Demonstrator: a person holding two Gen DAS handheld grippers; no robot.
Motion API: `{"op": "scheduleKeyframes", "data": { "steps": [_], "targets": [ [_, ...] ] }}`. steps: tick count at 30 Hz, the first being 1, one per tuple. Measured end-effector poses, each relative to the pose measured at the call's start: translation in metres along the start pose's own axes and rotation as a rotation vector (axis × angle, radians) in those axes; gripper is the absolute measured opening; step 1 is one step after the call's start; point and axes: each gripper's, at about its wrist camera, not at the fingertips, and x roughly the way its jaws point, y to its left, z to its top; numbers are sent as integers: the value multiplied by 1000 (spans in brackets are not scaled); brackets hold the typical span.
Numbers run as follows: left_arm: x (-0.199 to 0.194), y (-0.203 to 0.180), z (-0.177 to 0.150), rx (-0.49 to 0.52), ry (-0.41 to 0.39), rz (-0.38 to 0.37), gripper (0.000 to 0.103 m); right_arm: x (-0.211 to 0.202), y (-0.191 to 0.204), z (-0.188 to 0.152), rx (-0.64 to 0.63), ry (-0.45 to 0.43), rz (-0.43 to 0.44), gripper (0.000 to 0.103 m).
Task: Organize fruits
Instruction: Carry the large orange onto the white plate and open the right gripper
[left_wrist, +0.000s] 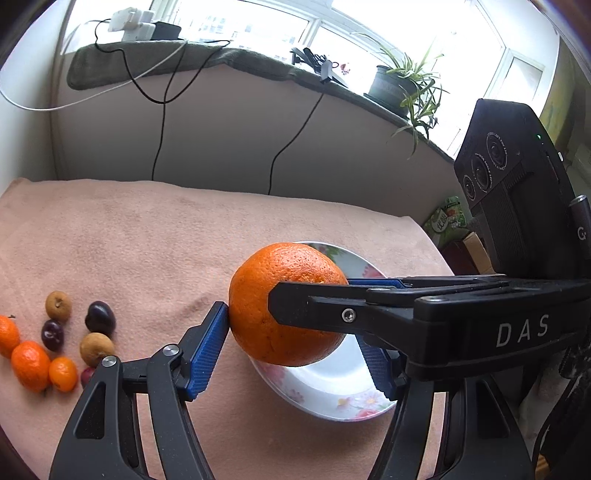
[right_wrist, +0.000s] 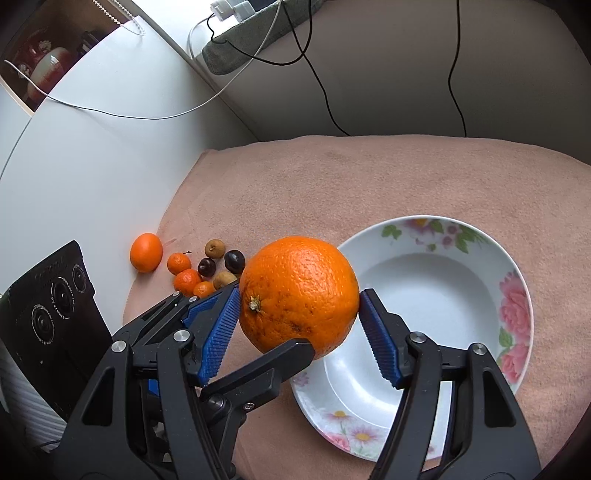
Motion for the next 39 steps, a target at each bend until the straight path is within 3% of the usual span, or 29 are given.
{"op": "scheduleKeyframes", "data": {
  "steps": [20, 24, 39],
  "targets": [
    [43, -51, -14, 52, 100, -97, 68, -29, -58, -24, 74, -36, -118, 69],
    [38, -59, -12, 83, 86, -123, 63, -38, -67, -23, 92, -69, -111, 69],
    [10, -62, -20, 117, 54, -92, 65, -74, -55, -32, 29, -191, -189, 69]
  ]
}}
